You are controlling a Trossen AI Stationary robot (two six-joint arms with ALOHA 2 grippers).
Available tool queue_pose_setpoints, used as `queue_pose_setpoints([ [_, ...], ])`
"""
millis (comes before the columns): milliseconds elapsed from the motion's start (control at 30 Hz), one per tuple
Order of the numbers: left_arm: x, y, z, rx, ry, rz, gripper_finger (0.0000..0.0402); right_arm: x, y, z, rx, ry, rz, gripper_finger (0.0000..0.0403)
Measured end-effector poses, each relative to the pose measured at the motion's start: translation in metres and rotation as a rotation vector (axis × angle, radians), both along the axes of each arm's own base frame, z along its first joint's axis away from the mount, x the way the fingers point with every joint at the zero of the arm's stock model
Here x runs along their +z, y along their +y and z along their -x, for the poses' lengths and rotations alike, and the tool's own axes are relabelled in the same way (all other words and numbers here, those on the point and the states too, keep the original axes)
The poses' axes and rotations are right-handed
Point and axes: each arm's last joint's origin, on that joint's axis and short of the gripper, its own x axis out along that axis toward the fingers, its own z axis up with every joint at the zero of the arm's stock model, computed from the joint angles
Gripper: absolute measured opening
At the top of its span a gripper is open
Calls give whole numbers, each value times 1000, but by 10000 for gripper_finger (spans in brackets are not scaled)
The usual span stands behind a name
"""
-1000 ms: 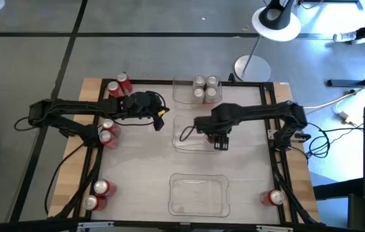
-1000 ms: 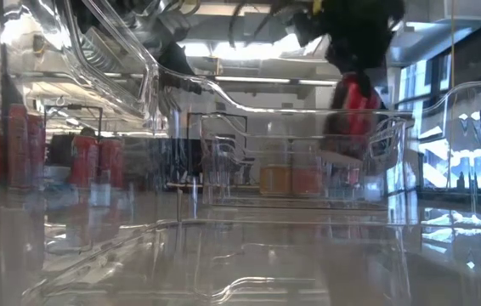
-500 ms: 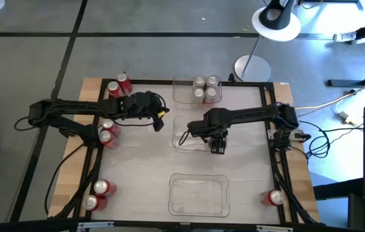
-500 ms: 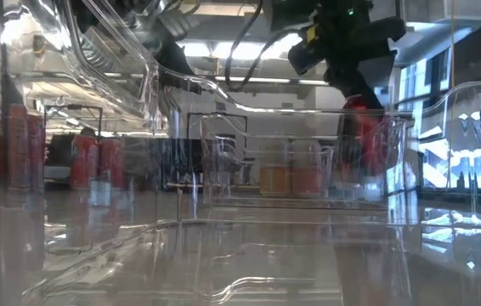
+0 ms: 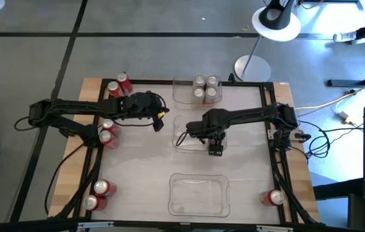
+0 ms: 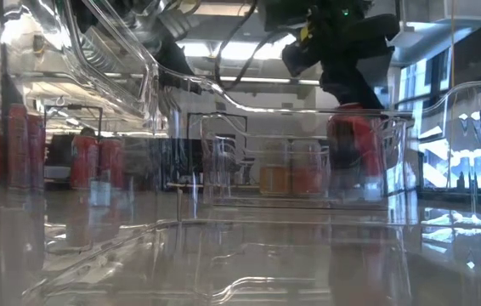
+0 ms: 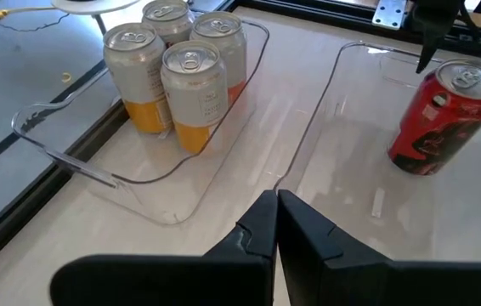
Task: Sort soda cans
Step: Put the middle right red black soda can into the middle transparent bin, then put the bottom right red black soda can into the middle transparent bin
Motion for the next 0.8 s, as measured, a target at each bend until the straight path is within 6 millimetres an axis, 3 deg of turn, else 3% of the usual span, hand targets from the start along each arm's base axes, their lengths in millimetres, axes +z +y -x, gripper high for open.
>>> queue_pose_setpoints([
  [300, -2, 0, 1, 0, 18, 4, 4, 7, 2, 5, 5, 40, 1, 357],
  [533, -1, 0, 1, -14, 25, -18, 4, 60, 21, 14, -27, -117, -87, 357],
  [800, -1, 0, 1, -11, 22, -14, 4, 103, 58, 53, -92, -230, -142, 358],
])
